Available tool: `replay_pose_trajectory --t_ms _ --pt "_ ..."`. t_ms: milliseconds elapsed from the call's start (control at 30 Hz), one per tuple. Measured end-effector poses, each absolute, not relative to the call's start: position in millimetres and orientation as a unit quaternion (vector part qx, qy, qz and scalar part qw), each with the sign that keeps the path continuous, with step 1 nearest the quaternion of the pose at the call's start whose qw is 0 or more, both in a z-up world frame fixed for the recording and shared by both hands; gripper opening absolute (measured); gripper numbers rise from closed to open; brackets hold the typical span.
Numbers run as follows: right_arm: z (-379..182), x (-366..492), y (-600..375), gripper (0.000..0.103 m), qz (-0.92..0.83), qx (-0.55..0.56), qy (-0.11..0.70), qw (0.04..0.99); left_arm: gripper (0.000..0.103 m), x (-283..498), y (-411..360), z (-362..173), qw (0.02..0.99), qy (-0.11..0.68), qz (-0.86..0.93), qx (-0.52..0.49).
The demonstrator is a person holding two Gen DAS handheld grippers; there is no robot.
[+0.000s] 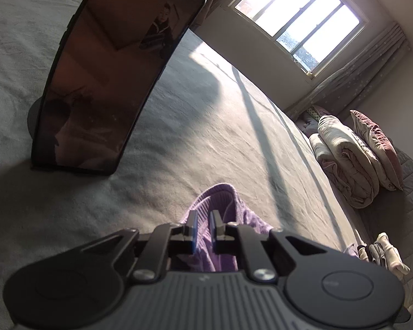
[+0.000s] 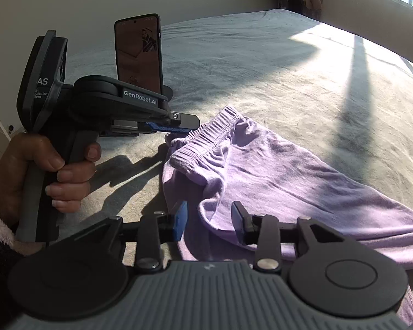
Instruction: Fold clothes
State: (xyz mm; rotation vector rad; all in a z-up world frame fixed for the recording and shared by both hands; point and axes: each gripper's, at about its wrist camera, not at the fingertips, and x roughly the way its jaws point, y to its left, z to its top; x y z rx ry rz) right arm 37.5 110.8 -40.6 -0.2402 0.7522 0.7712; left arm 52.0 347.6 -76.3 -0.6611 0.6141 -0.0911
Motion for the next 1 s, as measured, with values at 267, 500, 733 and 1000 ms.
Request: replay_pose_trajectory --t_ms 267,500,733,1000 --pt "-51 41 148 0.046 0.358 -0.191 0.315 0.858 0.008 38 364 -80 0.895 0.296 -0.034 -0.332" --pt "-51 51 158 0.004 0.332 -0.148 0.317 0.876 0.025 27 380 -81 0.865 0.310 -0.067 -0.390" --pt "-43 47 175 0.004 0.343 -0.151 0.295 0.879 0.053 28 366 -91 0.822 0.318 -0.154 -0.447" --pt "-49 39 161 0.004 0.336 -0.106 0.308 0.884 0.009 37 339 -107 0.792 0.314 -0.117 -0.510"
